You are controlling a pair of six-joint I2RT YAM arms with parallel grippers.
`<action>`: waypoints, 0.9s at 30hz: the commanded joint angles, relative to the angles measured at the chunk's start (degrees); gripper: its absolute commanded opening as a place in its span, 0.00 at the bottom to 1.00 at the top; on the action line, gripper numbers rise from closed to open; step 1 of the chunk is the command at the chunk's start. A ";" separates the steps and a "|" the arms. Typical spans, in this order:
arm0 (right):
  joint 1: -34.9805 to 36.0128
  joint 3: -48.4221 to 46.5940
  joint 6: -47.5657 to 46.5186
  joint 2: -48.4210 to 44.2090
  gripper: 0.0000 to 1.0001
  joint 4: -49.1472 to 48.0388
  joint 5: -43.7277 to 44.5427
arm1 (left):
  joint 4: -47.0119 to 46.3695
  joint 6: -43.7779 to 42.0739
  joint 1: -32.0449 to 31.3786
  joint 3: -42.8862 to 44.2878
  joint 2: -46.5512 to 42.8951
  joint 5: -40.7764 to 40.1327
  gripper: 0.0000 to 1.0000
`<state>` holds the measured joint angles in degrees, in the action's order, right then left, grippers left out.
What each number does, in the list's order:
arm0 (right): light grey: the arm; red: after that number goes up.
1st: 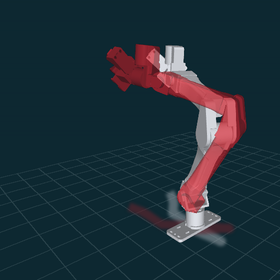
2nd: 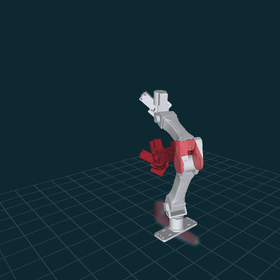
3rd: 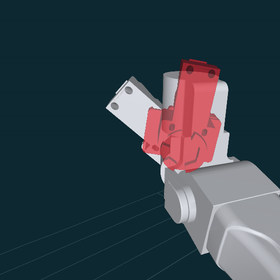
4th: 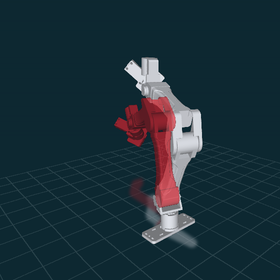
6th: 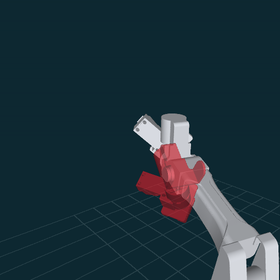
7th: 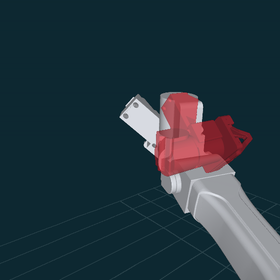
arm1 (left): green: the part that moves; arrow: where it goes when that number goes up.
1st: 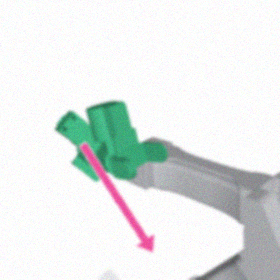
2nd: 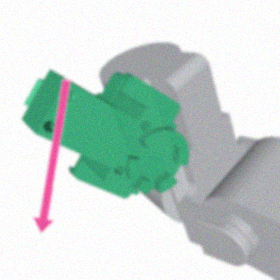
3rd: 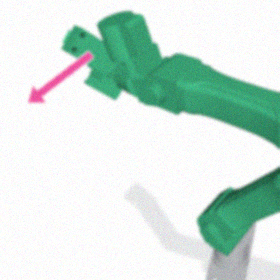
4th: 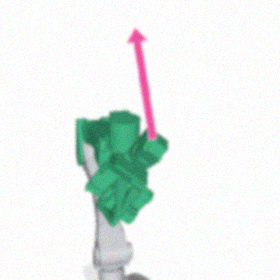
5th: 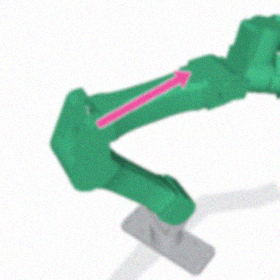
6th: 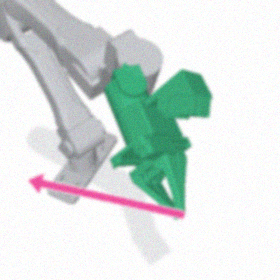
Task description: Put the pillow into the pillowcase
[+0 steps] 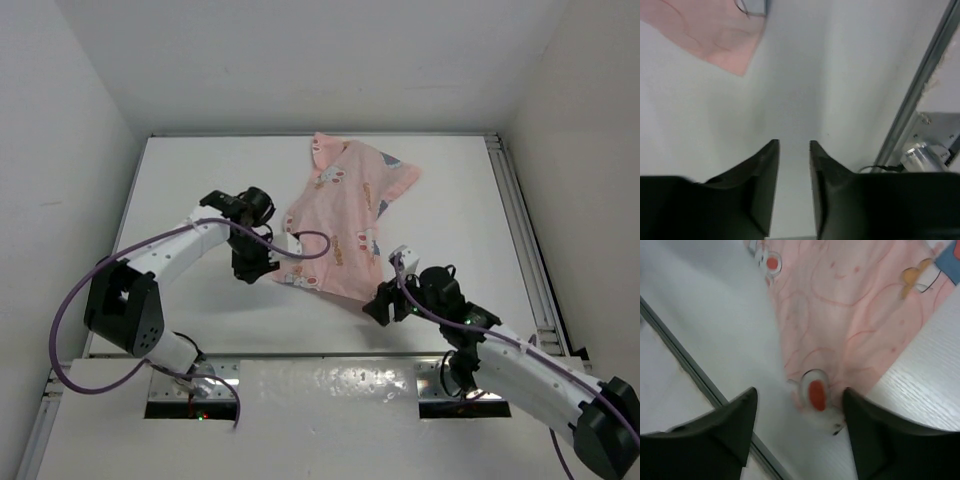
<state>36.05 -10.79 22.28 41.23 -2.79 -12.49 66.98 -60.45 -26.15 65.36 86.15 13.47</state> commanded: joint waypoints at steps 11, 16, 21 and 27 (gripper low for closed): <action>-13.26 -20.92 7.06 7.95 0.70 7.18 12.94 | -27.86 40.57 0.05 3.90 12.01 0.32 0.65; -27.14 -31.04 22.43 26.85 0.49 0.79 11.07 | -30.23 41.20 -0.04 0.21 16.15 3.14 0.71; -32.53 -44.03 34.04 50.05 0.72 -2.48 16.10 | -33.23 41.29 0.40 -4.45 18.44 0.06 0.52; -32.36 -63.55 38.79 74.05 0.82 -0.55 16.01 | -30.16 39.62 1.54 -4.45 19.32 6.64 0.00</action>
<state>3.18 -67.33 55.29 109.56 -2.04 2.42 35.31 -20.43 -25.26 62.28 103.72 15.97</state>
